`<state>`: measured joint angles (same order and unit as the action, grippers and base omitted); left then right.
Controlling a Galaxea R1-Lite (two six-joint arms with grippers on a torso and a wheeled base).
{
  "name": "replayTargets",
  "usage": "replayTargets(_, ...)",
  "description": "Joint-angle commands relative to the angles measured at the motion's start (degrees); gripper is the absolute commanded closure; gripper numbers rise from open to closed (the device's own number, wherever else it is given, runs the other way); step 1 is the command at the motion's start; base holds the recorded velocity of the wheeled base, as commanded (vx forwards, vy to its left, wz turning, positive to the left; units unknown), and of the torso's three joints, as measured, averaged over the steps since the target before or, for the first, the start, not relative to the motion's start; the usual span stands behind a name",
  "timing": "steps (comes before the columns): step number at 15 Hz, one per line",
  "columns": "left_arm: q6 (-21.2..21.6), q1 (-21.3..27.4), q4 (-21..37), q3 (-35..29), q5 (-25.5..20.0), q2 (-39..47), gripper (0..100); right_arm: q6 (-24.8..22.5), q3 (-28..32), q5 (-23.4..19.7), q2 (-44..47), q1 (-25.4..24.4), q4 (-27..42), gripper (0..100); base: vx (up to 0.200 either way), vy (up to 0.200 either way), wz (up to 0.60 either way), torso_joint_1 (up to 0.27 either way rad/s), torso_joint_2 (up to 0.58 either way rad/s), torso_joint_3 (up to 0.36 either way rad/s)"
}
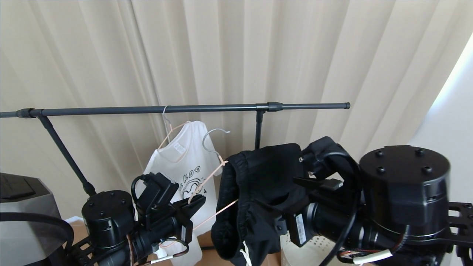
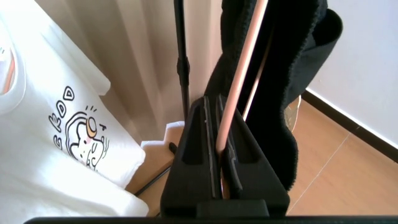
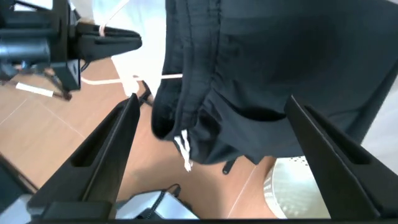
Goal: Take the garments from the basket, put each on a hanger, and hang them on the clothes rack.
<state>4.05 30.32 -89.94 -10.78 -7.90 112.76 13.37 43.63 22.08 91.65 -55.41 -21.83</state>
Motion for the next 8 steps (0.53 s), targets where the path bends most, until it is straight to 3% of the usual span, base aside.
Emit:
replayTargets(1,0.0,0.4,-0.1,-0.3,0.1,0.6,100,1.9,5.0,4.8,7.8,-2.8,0.0,0,0.000,0.000,0.00,0.000,0.00,0.000)
replayTargets(6,-0.3,1.8,-0.1,-1.6,4.2,2.2,100,2.4,10.3,15.6,16.2,-4.1,-0.1,0,0.000,0.000,0.00,0.000,0.00,0.000)
replayTargets(8,-0.4,1.9,-0.1,-1.6,4.2,2.4,100,2.4,10.6,16.6,17.8,-4.1,-1.0,0,0.000,0.000,0.00,0.000,0.00,0.000)
